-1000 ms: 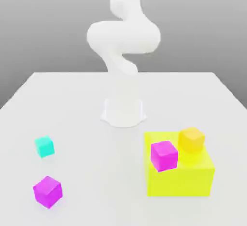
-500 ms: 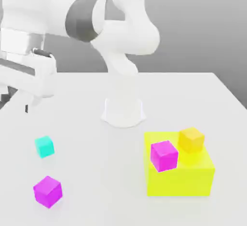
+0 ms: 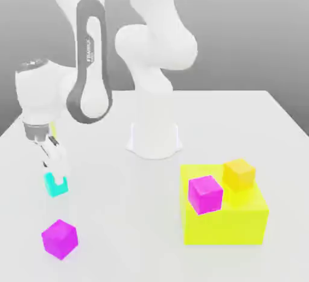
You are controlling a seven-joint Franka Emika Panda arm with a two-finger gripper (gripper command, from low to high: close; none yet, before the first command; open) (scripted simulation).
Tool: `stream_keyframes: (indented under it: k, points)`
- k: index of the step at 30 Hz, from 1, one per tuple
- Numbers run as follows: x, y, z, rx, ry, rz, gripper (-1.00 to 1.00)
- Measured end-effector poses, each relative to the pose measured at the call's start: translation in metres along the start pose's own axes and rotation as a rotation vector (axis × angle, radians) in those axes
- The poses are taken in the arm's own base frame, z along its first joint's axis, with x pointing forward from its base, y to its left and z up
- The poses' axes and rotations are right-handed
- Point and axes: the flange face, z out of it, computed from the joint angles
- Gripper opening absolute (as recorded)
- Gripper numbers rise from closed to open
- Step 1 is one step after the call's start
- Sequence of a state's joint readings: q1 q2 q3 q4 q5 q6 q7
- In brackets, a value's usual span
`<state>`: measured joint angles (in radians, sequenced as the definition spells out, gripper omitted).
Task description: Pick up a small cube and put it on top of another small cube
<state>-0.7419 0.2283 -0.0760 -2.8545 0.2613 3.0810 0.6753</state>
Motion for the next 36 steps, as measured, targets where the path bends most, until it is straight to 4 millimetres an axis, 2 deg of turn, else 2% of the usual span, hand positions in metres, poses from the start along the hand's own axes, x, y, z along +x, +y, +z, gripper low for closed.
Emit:
stream_keyframes:
  k: [1,8,15,17,20,23,27,32,36]
  points:
    - [0.0,0.001,0.007,0.0,0.0,0.0,-1.0]
    - [-0.001,0.001,0.009,0.0,-0.001,0.0,-1.0]
    - [0.001,0.001,-0.044,0.001,-0.003,0.006,-1.0]
    - [-0.006,-0.006,-0.058,0.002,-0.002,0.015,-1.0]
    - [-0.049,-0.044,-0.075,0.005,-0.001,-0.04,-1.0]
    - [-0.089,-0.07,-0.093,0.008,-0.001,-0.051,-1.0]
    - [-0.155,-0.097,-0.116,0.012,-0.003,-0.083,-1.0]
    - [-0.247,-0.108,-0.145,0.013,-0.007,-0.127,-1.0]
    - [-0.323,-0.097,-0.168,0.011,-0.009,-0.165,-1.0]
